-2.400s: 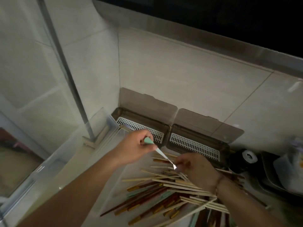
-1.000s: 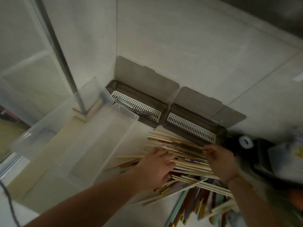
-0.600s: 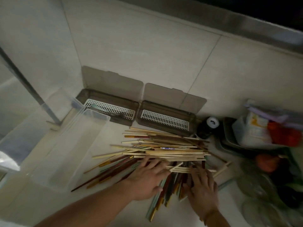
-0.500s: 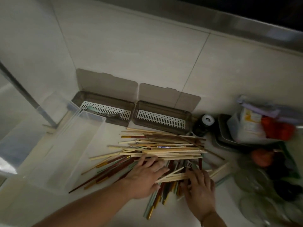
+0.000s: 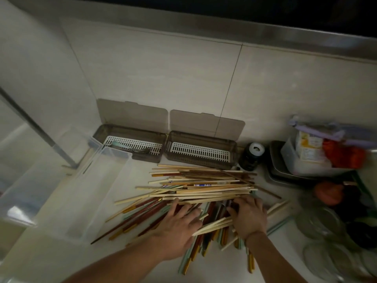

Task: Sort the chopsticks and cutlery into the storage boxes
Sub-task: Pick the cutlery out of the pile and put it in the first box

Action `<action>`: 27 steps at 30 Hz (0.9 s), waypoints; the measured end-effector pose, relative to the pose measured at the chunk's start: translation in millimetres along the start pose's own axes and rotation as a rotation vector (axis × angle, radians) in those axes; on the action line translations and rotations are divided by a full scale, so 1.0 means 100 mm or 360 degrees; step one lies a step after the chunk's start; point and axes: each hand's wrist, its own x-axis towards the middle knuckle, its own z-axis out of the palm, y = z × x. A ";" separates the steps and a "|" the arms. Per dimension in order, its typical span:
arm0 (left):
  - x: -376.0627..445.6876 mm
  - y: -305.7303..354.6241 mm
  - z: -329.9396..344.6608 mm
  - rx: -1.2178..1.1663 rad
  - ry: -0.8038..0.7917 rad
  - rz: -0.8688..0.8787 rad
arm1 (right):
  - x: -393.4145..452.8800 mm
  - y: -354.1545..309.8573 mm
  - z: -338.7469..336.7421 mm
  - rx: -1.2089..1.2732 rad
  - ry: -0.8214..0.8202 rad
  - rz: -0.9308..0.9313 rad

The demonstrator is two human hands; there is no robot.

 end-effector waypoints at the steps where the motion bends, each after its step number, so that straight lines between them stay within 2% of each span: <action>1: -0.01 0.00 0.00 -0.0003 0.0000 -0.0014 | 0.01 0.02 0.01 0.0038 -0.0024 0.0002; 7: -0.01 -0.06 0.01 0.0009 -0.0021 -0.0041 | -0.03 0.29 0.04 0.0311 -0.0144 -0.0140; 10: 0.03 -0.07 0.02 -0.0013 -0.0012 -0.0049 | -0.12 0.29 0.04 0.0098 -0.0025 -0.0216; 14: 0.07 -0.04 0.02 -0.0108 -0.0086 -0.0071 | -0.14 0.10 0.08 -0.0075 -0.0073 -0.0185; 24: 0.15 -0.08 0.04 -0.0095 -0.0260 -0.0351 | -0.17 -0.03 0.05 -0.0023 -0.0315 -0.0267; 27: 0.14 -0.12 0.06 -0.0110 -0.0314 -0.0377 | -0.10 0.05 0.03 0.0163 -0.0464 -0.0239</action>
